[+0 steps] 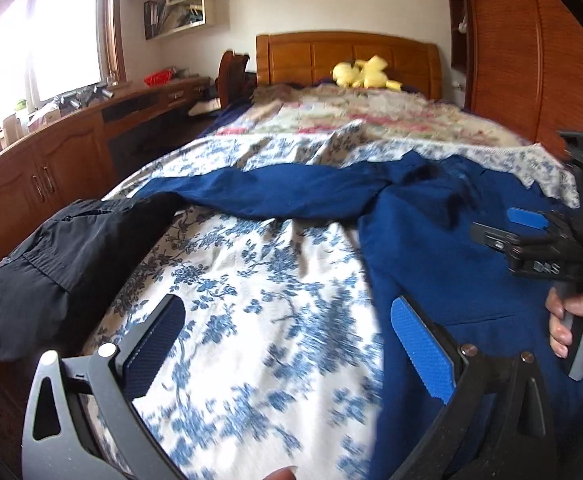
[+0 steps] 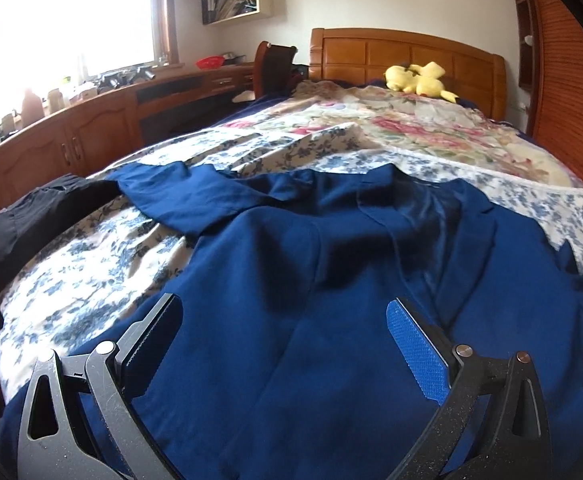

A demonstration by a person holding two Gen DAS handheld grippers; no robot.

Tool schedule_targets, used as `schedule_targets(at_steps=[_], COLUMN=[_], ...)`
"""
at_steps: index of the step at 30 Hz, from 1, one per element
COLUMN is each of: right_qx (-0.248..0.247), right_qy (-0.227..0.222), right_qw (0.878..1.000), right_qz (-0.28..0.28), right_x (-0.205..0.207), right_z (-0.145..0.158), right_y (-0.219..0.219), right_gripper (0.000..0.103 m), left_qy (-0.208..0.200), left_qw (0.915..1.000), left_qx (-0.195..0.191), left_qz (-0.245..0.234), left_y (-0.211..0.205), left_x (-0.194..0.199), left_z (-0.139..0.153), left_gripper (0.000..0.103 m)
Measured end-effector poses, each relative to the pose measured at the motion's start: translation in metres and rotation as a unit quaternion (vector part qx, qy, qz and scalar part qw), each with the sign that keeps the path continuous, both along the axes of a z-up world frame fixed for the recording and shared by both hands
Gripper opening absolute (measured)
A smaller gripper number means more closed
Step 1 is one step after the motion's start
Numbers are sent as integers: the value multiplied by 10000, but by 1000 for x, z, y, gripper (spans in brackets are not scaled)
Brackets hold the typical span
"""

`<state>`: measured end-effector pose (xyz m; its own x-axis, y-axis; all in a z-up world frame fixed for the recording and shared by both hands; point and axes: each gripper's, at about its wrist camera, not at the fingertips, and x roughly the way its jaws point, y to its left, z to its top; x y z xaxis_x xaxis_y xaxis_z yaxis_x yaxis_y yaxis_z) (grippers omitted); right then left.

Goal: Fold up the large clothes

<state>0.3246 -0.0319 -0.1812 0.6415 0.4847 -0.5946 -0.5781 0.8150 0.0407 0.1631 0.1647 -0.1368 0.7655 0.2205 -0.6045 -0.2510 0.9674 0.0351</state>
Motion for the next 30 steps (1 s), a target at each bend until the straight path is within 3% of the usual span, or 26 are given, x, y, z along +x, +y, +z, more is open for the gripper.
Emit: schedule_targets(at_steps=[6, 15, 22, 30], right_qx=[66, 75, 129, 145], right_qy=[203, 239, 193, 207], right_qw=[9998, 9997, 9997, 9997], right_qz=[49, 56, 30, 28], right_x=[5, 6, 4, 5], right_z=[-13, -16, -15, -16], right_y=[-4, -2, -5, -4], right_gripper=[103, 103, 103, 103], left_qy=[451, 489, 524, 711], left_qw=[9984, 9967, 9963, 9923], left_qx=[-306, -610, -629, -1002], left_qz=[-151, -199, -253, 128], left_y=[35, 60, 69, 106], left_x=[50, 121, 162, 195], left_z=[-14, -27, -29, -43], left_gripper=[103, 102, 97, 80])
